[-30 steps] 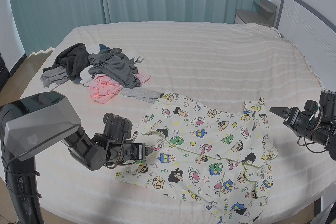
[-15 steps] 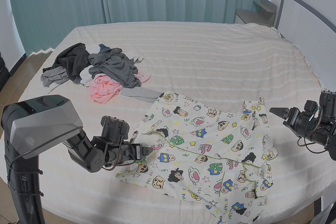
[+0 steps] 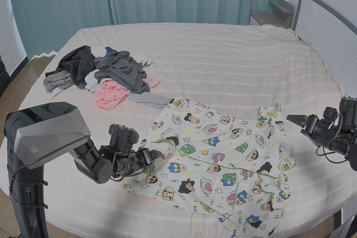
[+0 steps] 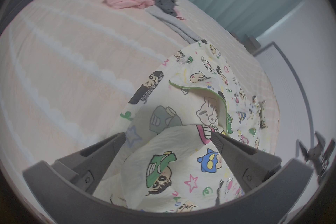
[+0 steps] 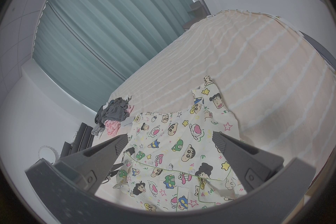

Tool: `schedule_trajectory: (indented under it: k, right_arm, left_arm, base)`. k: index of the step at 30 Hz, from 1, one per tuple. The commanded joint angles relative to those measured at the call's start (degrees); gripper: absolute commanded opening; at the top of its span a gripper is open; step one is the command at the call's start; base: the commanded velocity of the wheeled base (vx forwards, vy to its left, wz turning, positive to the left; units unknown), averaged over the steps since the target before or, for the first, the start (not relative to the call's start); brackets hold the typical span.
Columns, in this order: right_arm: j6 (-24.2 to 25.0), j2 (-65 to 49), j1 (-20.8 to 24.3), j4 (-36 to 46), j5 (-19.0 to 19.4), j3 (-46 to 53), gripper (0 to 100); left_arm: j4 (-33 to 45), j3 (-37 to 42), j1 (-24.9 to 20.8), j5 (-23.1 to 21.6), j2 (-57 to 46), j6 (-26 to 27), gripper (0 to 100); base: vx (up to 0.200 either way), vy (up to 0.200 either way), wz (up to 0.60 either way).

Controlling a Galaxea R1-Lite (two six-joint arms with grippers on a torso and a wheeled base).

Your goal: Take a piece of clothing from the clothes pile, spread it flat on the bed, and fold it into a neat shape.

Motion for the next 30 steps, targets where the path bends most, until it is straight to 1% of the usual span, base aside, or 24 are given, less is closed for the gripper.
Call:
schedule_trajectory:
  k: [1,3,4,5,6,8,10,11,12,13,21,28,29,30]
  right_arm:
    - [0.0,0.0,0.0,-0.1,-0.1,0.0,100]
    - [0.0,-0.1,0.0,-0.1,-0.1,0.0,100]
    - [0.0,-0.1,0.0,-0.1,-0.1,0.0,100]
    - [0.0,-0.1,0.0,-0.1,-0.1,0.0,100]
    - [0.0,-0.1,0.0,-0.1,-0.1,0.0,100]
    - [0.0,-0.1,0.0,0.0,-0.1,0.0,100]
    - [0.0,-0.1,0.0,-0.1,-0.1,0.0,100]
    - [0.0,-0.1,0.0,-0.1,-0.1,0.0,100]
    - [0.0,-0.1,0.0,-0.1,-0.1,0.0,100]
    - [0.0,-0.1,0.0,-0.1,-0.1,0.0,100]
    - [0.0,-0.3,0.0,-0.1,-0.1,0.0,100]
    - [0.0,-0.4,0.0,-0.1,-0.1,0.0,100]
    - [0.0,-0.4,0.0,-0.1,-0.1,0.0,100]
    - [0.0,-0.5,0.0,-0.1,-0.1,0.0,100]
  left_arm:
    - [0.3,0.6,-0.1,0.0,-1.8,-6.7,100]
    - [0.3,1.1,-0.2,-0.1,-2.3,-8.9,100]
    - [0.3,1.4,-0.3,-0.1,-3.3,-11.3,100]
    - [0.3,1.4,-0.3,-0.1,-3.3,-11.3,100]
    - [0.3,1.5,-0.5,-0.2,-4.8,-15.3,100]
    - [0.3,1.5,-0.9,-0.2,-6.0,-19.5,100]
    - [0.3,1.5,-1.1,-0.7,-6.7,-22.7,100]
    - [0.3,1.5,-1.1,-0.7,-6.7,-22.7,100]
    - [0.3,1.6,-1.1,-0.9,-6.7,-25.1,100]
    - [0.3,1.8,-1.1,-0.9,-6.5,-26.0,100]
    - [0.3,2.7,-1.1,-0.7,-4.1,-26.5,100]
    - [0.2,2.6,-1.4,0.9,-3.9,-26.8,100]
    - [0.2,2.7,-1.4,0.9,-3.9,-27.0,0]
    - [0.2,2.6,-1.5,0.9,-3.9,-27.5,0]
  base:
    - [0.0,0.0,0.0]
    - [0.0,0.0,0.0]
    - [0.0,0.0,0.0]
    - [0.0,0.0,0.0]
    - [0.0,0.0,0.0]
    - [0.0,0.0,0.0]
    - [0.0,0.0,0.0]
    - [0.0,0.0,0.0]
    - [0.0,0.0,0.0]
    - [0.0,0.0,0.0]
    - [0.0,0.0,0.0]
    - [0.0,0.0,0.0]
    - [0.0,0.0,0.0]
    - [0.0,0.0,0.0]
